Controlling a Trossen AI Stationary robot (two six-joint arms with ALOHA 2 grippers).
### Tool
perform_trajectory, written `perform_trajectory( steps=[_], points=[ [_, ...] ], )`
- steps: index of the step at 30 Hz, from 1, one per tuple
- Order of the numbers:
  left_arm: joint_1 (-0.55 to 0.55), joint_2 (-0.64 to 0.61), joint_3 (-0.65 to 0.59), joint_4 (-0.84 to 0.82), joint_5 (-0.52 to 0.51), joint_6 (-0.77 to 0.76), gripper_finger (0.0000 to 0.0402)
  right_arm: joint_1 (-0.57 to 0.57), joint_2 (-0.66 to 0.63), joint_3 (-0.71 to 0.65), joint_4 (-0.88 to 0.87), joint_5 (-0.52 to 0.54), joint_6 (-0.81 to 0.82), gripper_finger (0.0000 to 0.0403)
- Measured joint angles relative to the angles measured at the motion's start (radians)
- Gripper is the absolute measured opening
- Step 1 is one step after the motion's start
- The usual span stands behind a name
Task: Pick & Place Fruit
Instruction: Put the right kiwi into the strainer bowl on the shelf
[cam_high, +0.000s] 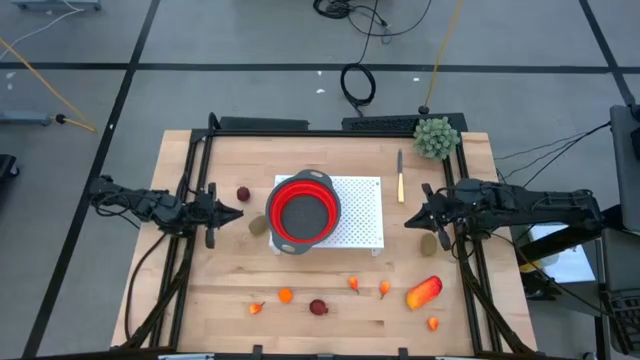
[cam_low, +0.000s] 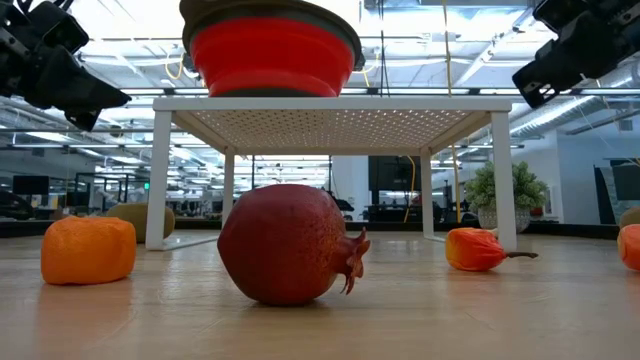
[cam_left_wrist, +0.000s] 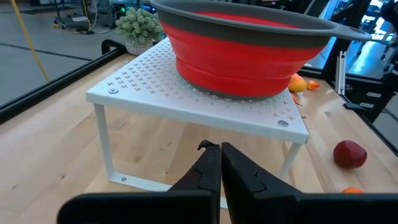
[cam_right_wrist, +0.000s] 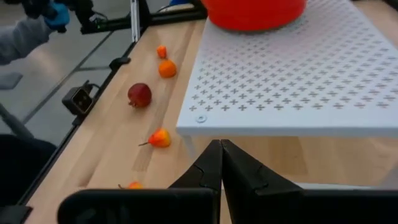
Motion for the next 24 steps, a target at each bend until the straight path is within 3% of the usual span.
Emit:
perform_trajectory(
  steps=[9, 14, 24],
  points=[
    [0.001, 0.000, 0.000, 0.000, -0.012, -0.005, 0.0004, 0.179, 0.120, 0.025, -0.002, 0.148, -0.019, 0.0000],
    [0.001, 0.000, 0.000, 0.000, -0.025, -0.005, 0.0009, 0.257, 0.194, 0.058, -0.004, 0.157, -0.018, 0.0000],
    [0.001, 0.000, 0.000, 0.000, -0.025, -0.008, 0.0002, 0.388, 0.367, 0.179, -0.179, 0.283, -0.006, 0.0000]
  ],
)
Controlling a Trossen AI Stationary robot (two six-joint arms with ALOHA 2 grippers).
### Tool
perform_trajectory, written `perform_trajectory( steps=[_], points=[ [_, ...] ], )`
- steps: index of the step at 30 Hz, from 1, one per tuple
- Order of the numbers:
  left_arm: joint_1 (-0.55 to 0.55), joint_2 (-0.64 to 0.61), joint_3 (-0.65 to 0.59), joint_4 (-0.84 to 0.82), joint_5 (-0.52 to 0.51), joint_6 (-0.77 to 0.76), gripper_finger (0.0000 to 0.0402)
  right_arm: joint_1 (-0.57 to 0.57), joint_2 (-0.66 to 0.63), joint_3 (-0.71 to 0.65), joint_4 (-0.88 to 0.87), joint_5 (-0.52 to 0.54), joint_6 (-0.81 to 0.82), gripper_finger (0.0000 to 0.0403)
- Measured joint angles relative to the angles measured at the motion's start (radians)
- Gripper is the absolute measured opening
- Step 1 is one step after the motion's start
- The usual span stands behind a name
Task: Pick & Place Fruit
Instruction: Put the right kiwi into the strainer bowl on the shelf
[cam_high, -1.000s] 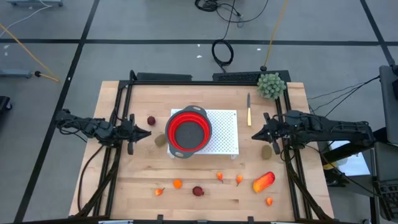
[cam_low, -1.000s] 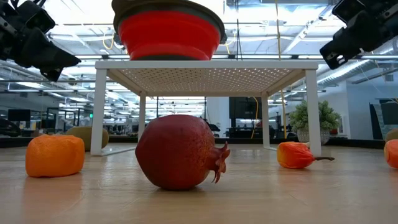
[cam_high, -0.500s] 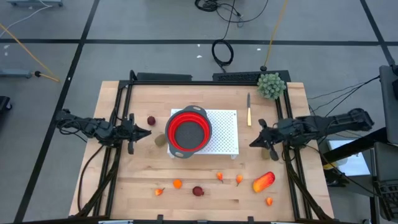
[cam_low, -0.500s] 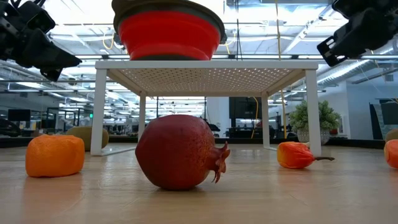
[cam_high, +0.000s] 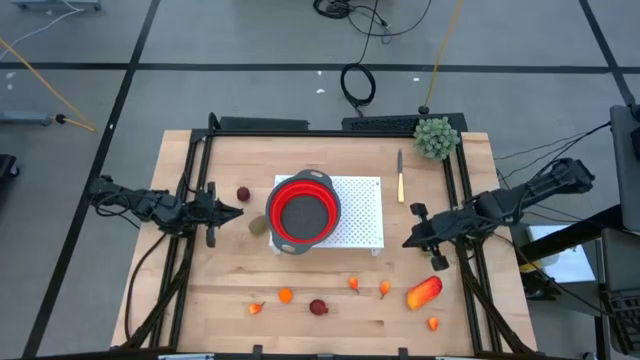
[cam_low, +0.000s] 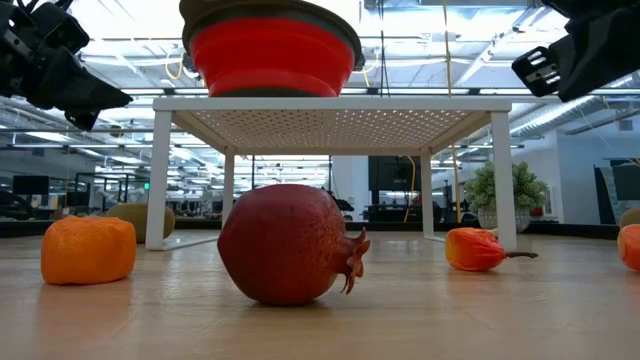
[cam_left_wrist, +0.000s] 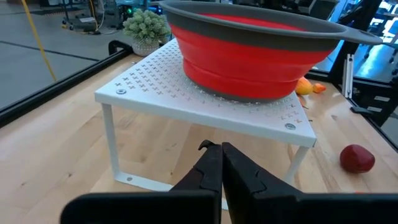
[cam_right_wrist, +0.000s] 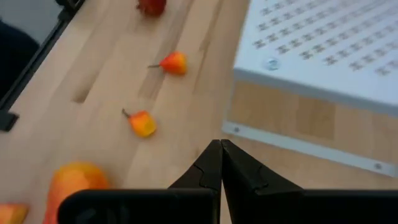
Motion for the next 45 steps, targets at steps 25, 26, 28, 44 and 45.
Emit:
perform_trajectory(
  steps=[25, 26, 28, 44, 45],
  points=[
    [0.000, 0.000, 0.000, 0.002, 0.000, -0.009, 0.0018, 0.094, 0.266, 0.176, -0.613, -0.005, 0.567, 0.0000],
    [0.000, 0.000, 0.000, 0.003, 0.000, -0.010, 0.0019, 0.094, 0.264, 0.176, -0.629, -0.004, 0.600, 0.0000],
    [0.000, 0.000, 0.000, 0.006, 0.000, -0.011, 0.0020, 0.094, 0.259, 0.176, -0.647, -0.004, 0.656, 0.0000],
    [0.000, 0.000, 0.000, 0.008, 0.000, -0.010, 0.0021, 0.031, 0.251, 0.176, -0.655, -0.007, 0.955, 0.0080],
    [0.000, 0.000, 0.000, 0.008, 0.001, -0.008, 0.0021, 0.027, 0.251, 0.176, -0.655, -0.007, 0.964, 0.0092]
  ],
)
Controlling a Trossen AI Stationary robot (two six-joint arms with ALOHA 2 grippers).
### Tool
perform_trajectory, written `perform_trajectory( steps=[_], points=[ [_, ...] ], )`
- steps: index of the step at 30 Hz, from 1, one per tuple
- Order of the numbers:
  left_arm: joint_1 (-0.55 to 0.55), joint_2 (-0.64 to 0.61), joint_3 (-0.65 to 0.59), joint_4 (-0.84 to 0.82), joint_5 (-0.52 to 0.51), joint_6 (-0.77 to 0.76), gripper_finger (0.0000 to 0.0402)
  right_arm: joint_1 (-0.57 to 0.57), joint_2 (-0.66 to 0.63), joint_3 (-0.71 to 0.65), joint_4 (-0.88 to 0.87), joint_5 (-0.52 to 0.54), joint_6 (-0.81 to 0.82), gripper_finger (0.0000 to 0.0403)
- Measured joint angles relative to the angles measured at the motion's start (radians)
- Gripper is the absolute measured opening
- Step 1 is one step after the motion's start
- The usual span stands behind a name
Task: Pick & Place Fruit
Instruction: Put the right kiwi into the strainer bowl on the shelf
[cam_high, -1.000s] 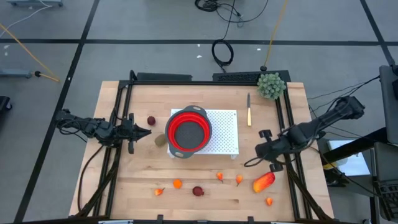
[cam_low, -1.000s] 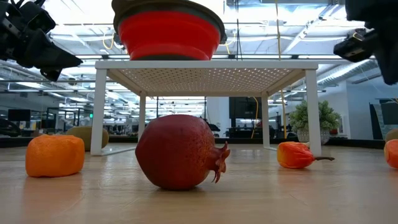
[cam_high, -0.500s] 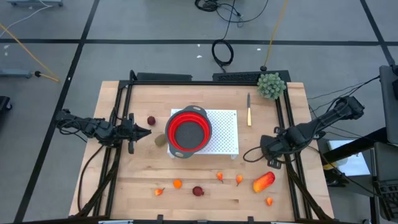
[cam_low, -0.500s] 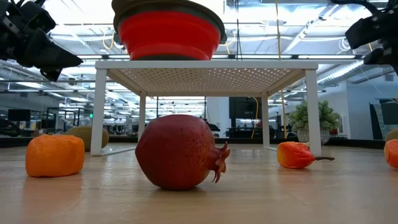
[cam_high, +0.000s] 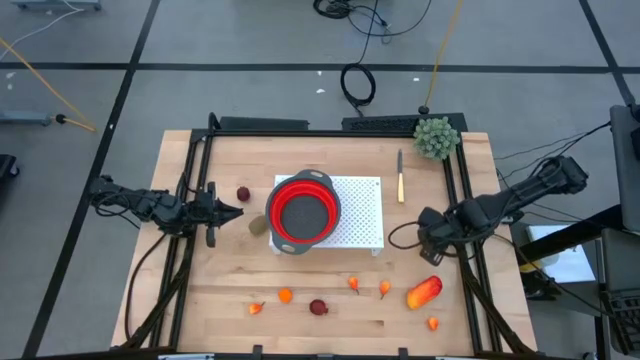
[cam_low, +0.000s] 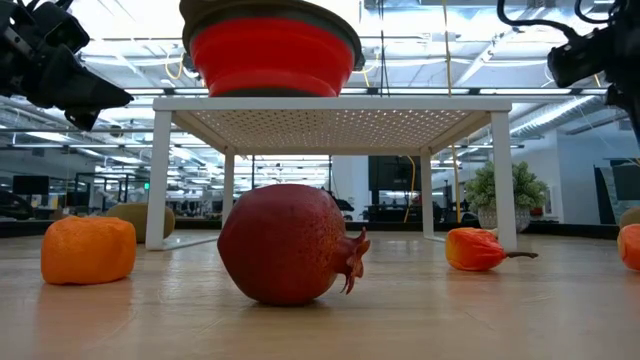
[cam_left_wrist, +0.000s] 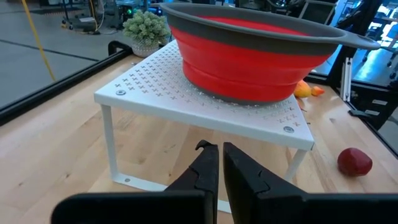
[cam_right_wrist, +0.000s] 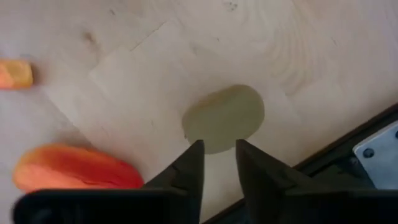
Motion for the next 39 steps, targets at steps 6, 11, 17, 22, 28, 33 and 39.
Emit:
perform_trajectory(
  steps=[6, 11, 17, 22, 28, 33, 39],
  points=[
    [0.000, 0.000, 0.000, 0.000, 0.000, 0.001, 0.0021, -0.032, 0.000, 0.000, 0.001, -0.063, 0.067, 0.0166],
    [0.000, 0.000, 0.000, 0.000, 0.001, 0.000, 0.0021, -0.054, 0.000, 0.000, 0.001, -0.080, 0.075, 0.0222],
    [0.000, 0.000, 0.000, 0.000, 0.001, 0.000, 0.0021, -0.089, 0.000, 0.000, 0.001, -0.078, 0.075, 0.0270],
    [0.000, 0.000, 0.000, 0.000, 0.002, 0.000, 0.0021, -0.113, 0.000, 0.000, 0.005, -0.077, 0.075, 0.0290],
    [0.000, 0.000, 0.000, 0.000, 0.002, -0.001, 0.0021, -0.128, 0.000, -0.033, 0.014, -0.078, 0.116, 0.0290],
    [0.000, 0.000, 0.000, 0.001, 0.002, 0.002, 0.0021, -0.128, 0.001, -0.110, 0.036, -0.076, 0.134, 0.0289],
    [0.000, 0.000, 0.000, 0.002, 0.002, -0.002, 0.0021, -0.128, 0.000, -0.138, 0.062, -0.072, 0.154, 0.0288]
  ],
)
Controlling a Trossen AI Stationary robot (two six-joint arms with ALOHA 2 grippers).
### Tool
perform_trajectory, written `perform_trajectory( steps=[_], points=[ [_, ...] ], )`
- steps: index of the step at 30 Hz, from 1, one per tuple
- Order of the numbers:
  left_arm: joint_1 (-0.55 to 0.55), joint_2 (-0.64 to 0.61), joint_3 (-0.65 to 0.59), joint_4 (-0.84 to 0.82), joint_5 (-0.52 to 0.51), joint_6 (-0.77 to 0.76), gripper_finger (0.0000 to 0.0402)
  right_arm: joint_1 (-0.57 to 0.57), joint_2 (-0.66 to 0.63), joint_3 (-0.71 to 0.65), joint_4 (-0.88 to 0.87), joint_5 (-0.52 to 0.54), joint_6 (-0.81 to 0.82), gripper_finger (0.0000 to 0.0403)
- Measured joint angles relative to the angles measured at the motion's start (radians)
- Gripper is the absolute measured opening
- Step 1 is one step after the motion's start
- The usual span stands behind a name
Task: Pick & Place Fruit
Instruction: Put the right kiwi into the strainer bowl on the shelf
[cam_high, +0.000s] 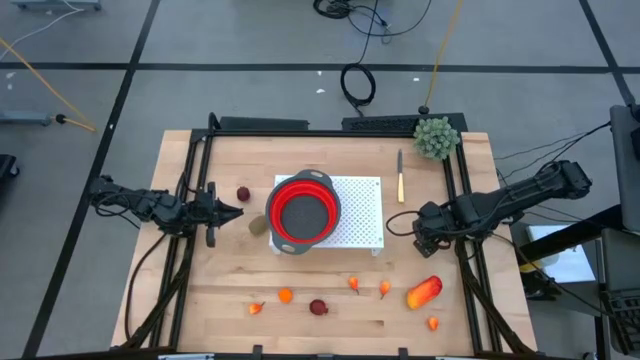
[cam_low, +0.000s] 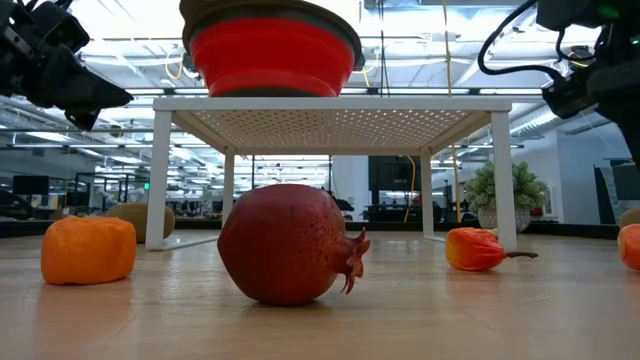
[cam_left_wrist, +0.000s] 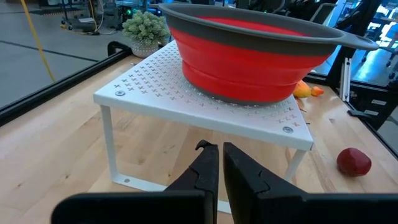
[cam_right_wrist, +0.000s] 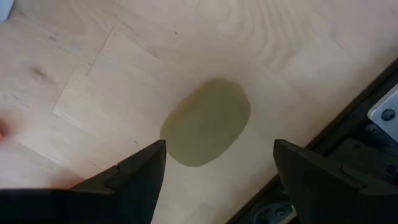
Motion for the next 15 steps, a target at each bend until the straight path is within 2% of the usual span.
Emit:
perform_trajectory(
  steps=[15],
  points=[
    [0.000, 0.000, 0.000, 0.000, 0.007, -0.002, 0.0021, 0.000, 0.003, -0.003, 0.022, 0.023, 0.088, 0.0283]
  ],
)
